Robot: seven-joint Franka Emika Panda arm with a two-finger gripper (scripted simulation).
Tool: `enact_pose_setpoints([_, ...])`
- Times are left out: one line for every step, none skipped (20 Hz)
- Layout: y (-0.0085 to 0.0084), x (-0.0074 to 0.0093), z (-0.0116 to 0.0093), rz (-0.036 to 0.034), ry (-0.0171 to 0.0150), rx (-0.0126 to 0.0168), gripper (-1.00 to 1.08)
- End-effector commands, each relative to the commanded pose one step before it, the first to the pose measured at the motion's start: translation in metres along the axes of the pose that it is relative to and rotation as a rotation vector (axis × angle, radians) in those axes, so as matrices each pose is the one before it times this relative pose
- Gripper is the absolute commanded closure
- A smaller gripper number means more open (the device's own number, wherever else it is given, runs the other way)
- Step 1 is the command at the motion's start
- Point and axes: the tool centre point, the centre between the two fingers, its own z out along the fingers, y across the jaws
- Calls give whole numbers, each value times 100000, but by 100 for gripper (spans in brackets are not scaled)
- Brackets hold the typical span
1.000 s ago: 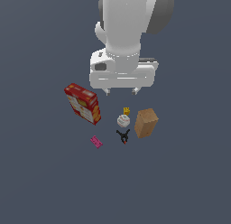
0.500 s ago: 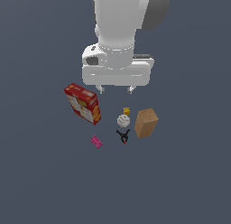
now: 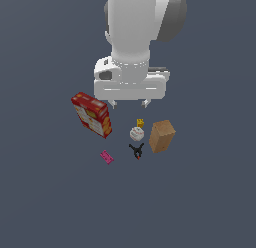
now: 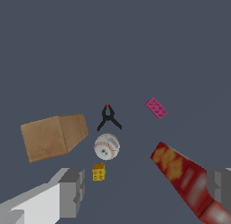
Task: Pick up a designated object from a clutter of objects.
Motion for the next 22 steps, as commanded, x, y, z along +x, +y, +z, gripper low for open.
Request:
enact_pose_setpoints([-244,-56,1242,-2338,-150,-57,-92])
enact_pose_setpoints([-114,-30,596,-1151,-32,-27,-92])
enact_pose_setpoints([-128,-41,647,-1257,-37,-26,-92])
enact_pose_setpoints([-141,-54,699,-1365,-41,-23,-92])
enact_pose_setpoints([-154,-69,748,-1471,-44,-21,-92])
enact_pose_setpoints([-167,-86,797,-1577,-46,-18,-92])
enact_pose_setpoints([-182,-105,845,-1685,-49,-14,-92])
enact_pose_setpoints([-199,-127,892,-1795,-52,-9,-92])
enact_pose_setpoints([-216,-151,937,-1904,-54,-2,-92])
enact_pose_setpoints([-235,-177,980,-2012,-56,6,-92])
enact_pose_setpoints([-250,-202,1002,-2082,-56,15,-92])
enact_pose_setpoints([-260,-221,991,-2087,-54,24,-92])
enact_pose_setpoints([-268,-239,979,-2088,-52,33,-92])
enact_pose_setpoints([-277,-255,962,-2081,-50,42,-92])
enact_pose_setpoints([-274,-260,909,-1992,-45,48,-92])
enact_pose_setpoints([-268,-260,848,-1885,-40,53,-92])
enact_pose_setpoints([-262,-256,789,-1779,-35,57,-92])
enact_pose_setpoints([-253,-251,732,-1670,-31,60,-92])
enact_pose_setpoints([-244,-243,676,-1564,-27,61,-92])
enact_pose_setpoints([-233,-233,622,-1457,-23,62,-92])
enact_pose_setpoints([-222,-221,569,-1350,-20,61,-92])
enact_pose_setpoints([-207,-208,518,-1240,-16,59,-92])
